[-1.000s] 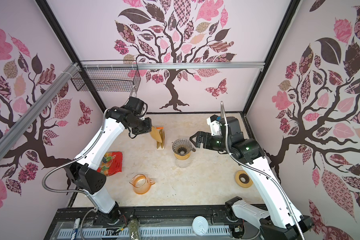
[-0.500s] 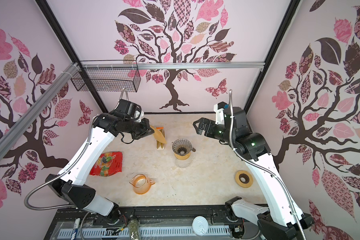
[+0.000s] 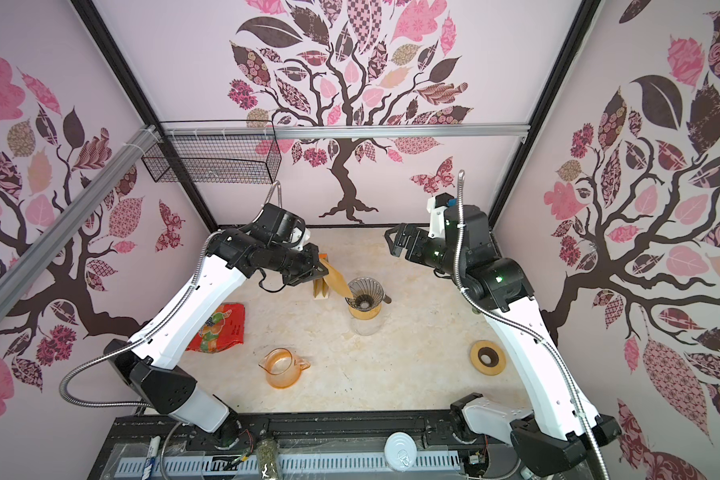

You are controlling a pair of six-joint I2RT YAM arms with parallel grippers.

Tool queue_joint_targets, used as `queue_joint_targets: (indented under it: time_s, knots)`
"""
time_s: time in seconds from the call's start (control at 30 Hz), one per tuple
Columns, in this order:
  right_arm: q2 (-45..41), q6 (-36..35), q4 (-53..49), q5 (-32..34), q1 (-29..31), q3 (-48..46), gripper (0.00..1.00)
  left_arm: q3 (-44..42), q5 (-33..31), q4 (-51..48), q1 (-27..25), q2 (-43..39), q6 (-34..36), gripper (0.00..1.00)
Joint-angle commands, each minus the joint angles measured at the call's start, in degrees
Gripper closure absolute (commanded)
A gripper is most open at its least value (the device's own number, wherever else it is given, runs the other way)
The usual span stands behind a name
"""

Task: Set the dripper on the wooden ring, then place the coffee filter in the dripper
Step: 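Carry the filter over the dripper with the left gripper while the right approaches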

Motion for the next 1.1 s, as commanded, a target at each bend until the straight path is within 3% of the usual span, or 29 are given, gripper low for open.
queue_joint_targets:
  time_s: [0.0,0.33,0.57,0.8,1.07]
  knots:
    - [-0.8,-1.2,-1.1,-1.4,0.2,-2.0,0.0,4.9,-1.2,-1.4,-1.4,1.5,1.8,1.0]
    - [-3.9,-3.9,-3.3,-0.9,0.5,-8.9,0.0,14.2,-7.0,-7.4,-6.0,7.7,5.3,1.0]
    - [-4.0,-5.9,-4.0,-2.8,1.8,-10.8,0.0,16.4,-7.3,-9.4,-8.5,11.2,6.2,1.0]
    - [-4.0,-8.0,-5.4,1.3,8.2,-13.4,0.0,16.6,-6.7,-10.7,-10.3,14.1,7.3,1.0]
    - [-3.4,-10.3,-5.0,0.8,8.5,-16.4,0.0,17.8,-6.9,-11.5,-10.3,17.5,8.6,1.0]
